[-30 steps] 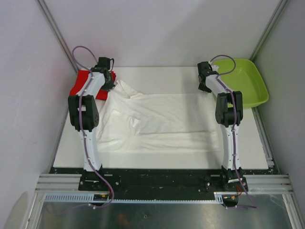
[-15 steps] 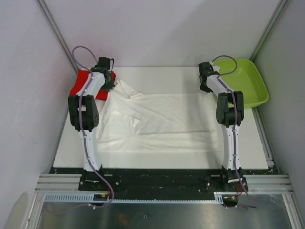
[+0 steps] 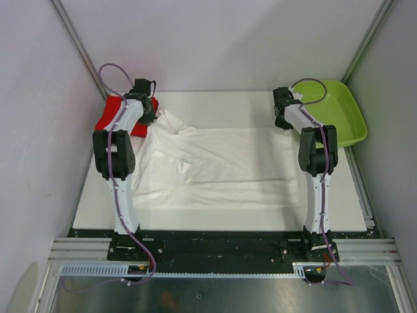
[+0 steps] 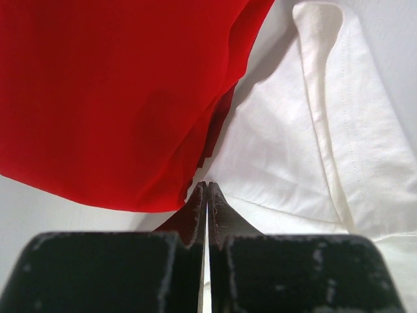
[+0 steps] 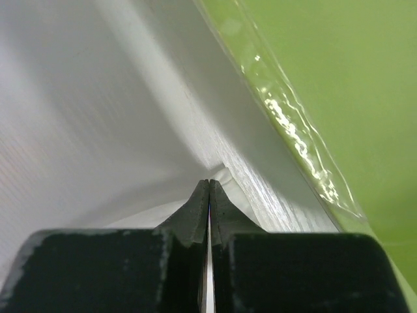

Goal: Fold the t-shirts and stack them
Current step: Grap the side of the flattened tshirt furthest away from the robot with both arms, then fold the other side of the tshirt into a rectangle

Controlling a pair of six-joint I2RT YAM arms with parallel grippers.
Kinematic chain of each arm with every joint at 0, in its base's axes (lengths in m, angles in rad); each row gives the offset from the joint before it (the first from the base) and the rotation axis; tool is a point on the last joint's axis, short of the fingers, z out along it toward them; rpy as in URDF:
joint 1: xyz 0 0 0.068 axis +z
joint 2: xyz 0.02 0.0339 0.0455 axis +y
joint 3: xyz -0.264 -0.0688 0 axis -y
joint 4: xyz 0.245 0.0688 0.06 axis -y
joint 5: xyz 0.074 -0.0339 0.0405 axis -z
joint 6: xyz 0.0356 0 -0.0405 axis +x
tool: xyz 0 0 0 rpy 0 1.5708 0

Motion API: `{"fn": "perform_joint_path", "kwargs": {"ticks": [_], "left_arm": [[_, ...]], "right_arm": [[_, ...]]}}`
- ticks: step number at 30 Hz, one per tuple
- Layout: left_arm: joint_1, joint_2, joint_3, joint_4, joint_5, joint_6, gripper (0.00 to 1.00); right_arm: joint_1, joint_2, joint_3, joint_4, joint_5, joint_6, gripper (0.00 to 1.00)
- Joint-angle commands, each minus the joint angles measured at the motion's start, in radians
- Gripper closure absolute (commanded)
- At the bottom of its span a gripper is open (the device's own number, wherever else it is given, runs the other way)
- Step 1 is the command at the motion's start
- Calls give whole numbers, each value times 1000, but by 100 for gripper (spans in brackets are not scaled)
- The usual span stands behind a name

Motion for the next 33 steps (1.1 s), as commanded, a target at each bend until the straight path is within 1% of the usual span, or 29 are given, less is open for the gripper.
{"fn": "perform_joint_path", "kwargs": {"ticks": [1,12,17,29,33], "left_arm": [[11,-86,-18,29,-25,-20,100],[16,-162,-54,43,-36,-30,100],[18,-207,-98,48,-55,-35,100],[19,-316,-232,62,-85,-58,100],[21,-361,-295,61,-114,-71,100]], "right_arm": [[-4,-116,-38,44,31,17,100],[-5,-193,-85,80,31,16,100],[-6,-232,-127,93,28,21,100],[-5,-377,-265,110,24,45,100],[-9,-450,-361,116,16,67,100]]}}
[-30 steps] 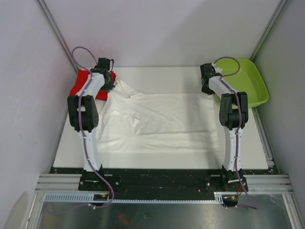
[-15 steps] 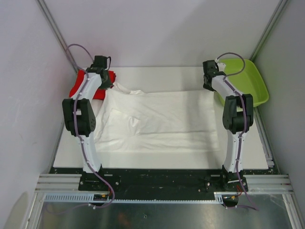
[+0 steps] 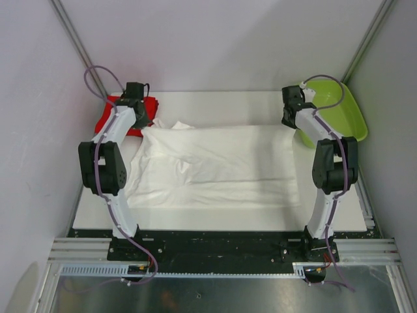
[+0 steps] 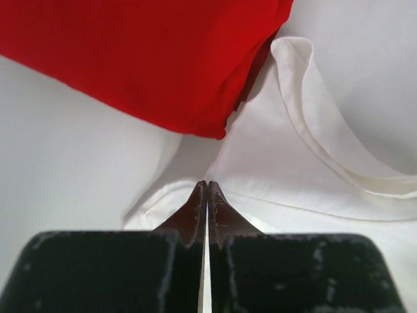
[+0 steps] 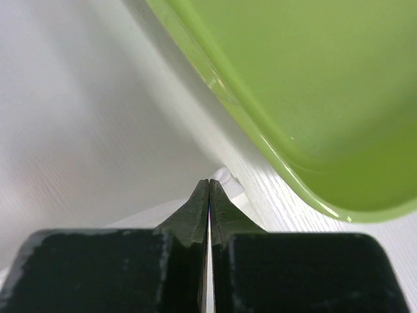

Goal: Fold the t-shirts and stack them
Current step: Fold the other side of the tshirt into a rectangle

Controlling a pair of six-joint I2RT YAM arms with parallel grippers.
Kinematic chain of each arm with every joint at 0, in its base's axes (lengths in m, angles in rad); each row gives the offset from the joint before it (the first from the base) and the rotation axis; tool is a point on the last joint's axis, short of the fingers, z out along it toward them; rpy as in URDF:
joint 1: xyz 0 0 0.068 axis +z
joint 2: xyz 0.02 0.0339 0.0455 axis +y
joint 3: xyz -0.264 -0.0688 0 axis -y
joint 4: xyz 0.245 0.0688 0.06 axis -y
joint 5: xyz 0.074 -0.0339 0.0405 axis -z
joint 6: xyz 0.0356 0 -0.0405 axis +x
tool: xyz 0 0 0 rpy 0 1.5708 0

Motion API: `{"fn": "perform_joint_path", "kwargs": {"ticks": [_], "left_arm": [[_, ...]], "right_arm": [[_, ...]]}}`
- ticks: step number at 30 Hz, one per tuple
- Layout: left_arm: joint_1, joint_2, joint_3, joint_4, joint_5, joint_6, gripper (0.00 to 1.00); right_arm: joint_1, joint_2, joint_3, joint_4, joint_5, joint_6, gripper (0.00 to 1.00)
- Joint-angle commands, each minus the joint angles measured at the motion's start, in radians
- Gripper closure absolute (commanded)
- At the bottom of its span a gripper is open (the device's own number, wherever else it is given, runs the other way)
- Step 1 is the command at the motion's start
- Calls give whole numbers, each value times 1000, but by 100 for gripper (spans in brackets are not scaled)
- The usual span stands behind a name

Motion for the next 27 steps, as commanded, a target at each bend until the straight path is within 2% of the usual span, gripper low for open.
{"fn": "perform_joint_path", "kwargs": {"ticks": [1,15,27], "left_arm": [[16,-112,-65,25,-71,-30,100],[17,-305,-391,72,-110,-71,100],[17,-355,-546,128,-88,-74,100]], "right_arm": [[-9,-133,-96,28,16,45,100],[10,-378,-424,30,-31,98,100],[42,-434,-563,39,-37,98,100]]}}
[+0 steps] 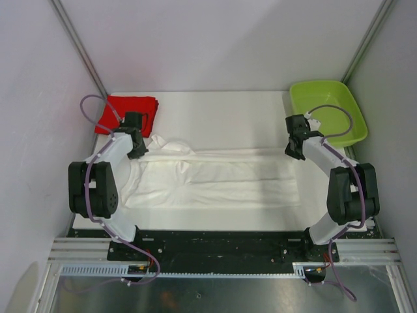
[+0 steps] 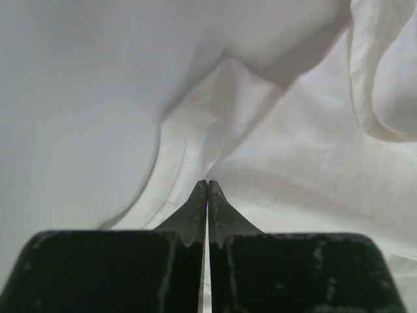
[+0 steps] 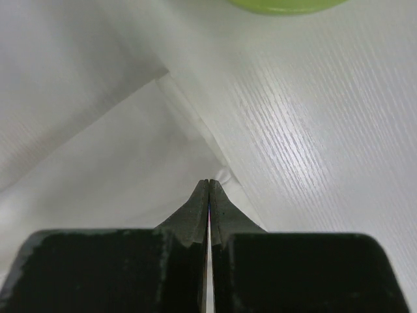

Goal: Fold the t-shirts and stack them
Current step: Fold the other side of the tshirt into a rectangle

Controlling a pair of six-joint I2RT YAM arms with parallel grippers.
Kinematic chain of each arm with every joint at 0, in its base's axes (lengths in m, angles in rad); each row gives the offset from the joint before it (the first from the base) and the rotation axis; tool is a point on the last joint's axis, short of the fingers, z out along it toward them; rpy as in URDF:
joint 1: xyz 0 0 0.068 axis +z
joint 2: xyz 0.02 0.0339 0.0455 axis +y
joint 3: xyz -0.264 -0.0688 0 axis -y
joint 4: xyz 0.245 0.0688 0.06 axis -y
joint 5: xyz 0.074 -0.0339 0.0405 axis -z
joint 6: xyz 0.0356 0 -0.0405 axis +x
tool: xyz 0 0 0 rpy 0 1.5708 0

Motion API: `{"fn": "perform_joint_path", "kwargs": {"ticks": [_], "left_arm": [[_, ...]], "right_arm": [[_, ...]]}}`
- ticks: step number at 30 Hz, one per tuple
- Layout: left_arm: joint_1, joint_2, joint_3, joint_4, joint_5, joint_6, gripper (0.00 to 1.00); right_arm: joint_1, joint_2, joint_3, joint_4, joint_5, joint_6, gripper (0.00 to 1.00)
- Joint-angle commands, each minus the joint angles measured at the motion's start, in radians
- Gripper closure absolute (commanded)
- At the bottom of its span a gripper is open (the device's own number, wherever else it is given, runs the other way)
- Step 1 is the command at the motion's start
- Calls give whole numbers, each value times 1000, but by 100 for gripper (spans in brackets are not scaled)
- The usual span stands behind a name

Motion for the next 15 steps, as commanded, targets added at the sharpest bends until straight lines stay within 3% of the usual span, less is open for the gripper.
{"fn": "perform_joint_path", "kwargs": {"ticks": [1,12,14,15], "left_arm": [[11,-62,-35,45,-32,-16,100],[12,-54,-62,52,25,-13,98],[11,-66,-58,53,42,-6,87],[11,-77,-55,54,50,-2,77]], "right_arm": [[15,-41,-28,26,19,14,100],[29,-40,-101,62,11,14,100],[35,-36,-104,67,12,14,100],[36,-35,-104,69,13,13,100]]}}
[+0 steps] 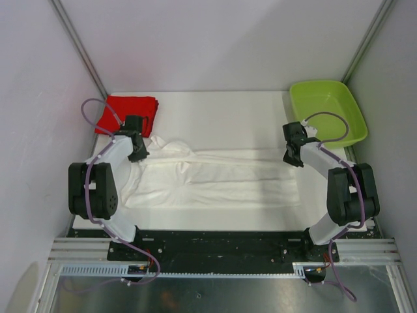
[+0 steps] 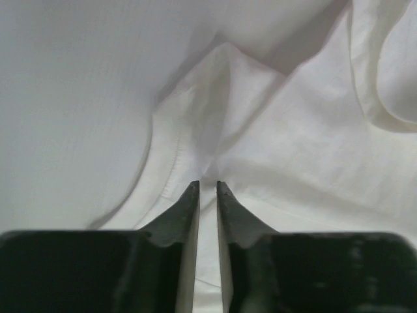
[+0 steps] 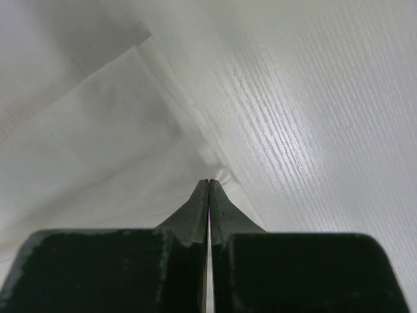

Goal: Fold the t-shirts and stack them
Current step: Fold the other side of the tshirt into a rectangle

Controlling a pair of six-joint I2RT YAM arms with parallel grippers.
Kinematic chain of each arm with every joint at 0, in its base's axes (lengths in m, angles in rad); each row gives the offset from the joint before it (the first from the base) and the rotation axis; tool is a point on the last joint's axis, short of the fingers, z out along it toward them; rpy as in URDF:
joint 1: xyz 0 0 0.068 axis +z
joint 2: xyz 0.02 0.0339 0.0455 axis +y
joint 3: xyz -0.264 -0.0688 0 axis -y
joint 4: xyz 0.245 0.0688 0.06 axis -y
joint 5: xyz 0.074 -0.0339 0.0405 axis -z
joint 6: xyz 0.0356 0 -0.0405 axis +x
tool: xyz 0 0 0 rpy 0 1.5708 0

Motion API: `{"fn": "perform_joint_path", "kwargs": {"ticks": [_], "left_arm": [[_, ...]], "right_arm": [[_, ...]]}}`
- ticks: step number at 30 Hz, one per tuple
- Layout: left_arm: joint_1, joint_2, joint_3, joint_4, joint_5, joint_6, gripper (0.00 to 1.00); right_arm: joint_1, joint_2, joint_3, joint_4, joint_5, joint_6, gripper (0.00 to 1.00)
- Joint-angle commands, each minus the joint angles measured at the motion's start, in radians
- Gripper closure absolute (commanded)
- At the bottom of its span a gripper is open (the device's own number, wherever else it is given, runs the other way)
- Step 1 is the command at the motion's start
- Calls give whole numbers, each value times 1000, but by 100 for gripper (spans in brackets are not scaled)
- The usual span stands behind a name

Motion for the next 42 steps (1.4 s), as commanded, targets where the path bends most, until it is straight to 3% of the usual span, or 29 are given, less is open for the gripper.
{"fn": "perform_joint_path", "kwargs": {"ticks": [1,3,5,11,15,24,42], "left_arm": [[10,-77,11,26,39,4,66],[10,-104,23,30,73,14,54],[8,-117,48,32,123,21,49],[-34,-23,160,39,214,-3,56],[-61,91,242,44,189,-67,60],[-72,293,367,53,86,-212,57],[-74,380,389,58,71,-312,56]], "right_arm": [[14,-29,-8,39,13,12,100],[16,-29,-8,45,11,12,100],[17,-28,-7,51,9,11,100],[19,-22,-8,57,14,9,100],[22,-24,-8,57,13,8,100],[28,-40,-7,68,7,2,100],[23,-45,-2,74,-3,-14,100]]}}
